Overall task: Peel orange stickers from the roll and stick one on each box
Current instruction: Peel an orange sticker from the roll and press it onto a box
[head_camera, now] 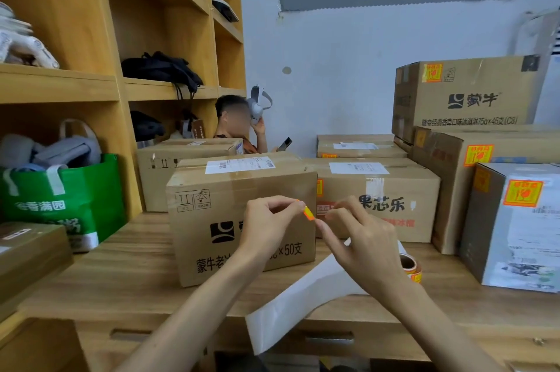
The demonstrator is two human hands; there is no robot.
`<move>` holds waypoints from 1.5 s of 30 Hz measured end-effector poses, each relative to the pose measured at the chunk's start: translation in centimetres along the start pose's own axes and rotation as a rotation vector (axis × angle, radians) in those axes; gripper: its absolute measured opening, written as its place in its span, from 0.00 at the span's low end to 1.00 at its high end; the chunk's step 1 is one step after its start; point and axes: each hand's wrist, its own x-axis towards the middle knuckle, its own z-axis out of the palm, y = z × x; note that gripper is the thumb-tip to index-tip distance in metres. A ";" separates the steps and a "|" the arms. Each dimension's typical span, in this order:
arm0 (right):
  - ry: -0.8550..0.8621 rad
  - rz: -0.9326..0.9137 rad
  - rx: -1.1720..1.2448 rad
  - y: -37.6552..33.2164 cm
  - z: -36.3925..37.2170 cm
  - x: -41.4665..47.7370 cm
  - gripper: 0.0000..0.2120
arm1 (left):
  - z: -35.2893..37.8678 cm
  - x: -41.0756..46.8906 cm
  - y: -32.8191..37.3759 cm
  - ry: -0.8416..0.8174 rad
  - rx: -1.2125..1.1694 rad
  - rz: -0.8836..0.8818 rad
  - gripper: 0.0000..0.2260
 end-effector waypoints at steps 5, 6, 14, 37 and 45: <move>0.018 0.232 0.276 -0.5 0.3 0.1 0.12 | -1.9 0.3 0.1 -0.052 -0.040 0.017 0.03; -0.001 0.359 0.396 -0.8 0.3 0.4 0.11 | -2.3 0.3 0.1 -0.072 -0.047 0.025 0.04; -0.271 0.840 1.085 -2.0 0.2 2.6 0.07 | -4.9 0.0 0.1 -0.144 -0.030 0.086 0.05; -0.252 0.184 0.634 -12.4 11.9 8.9 0.04 | -19.2 1.7 -2.2 0.235 0.547 0.244 0.03; -0.208 0.191 0.608 -12.6 14.8 8.4 0.04 | -19.9 2.7 -3.6 0.235 0.556 0.251 0.03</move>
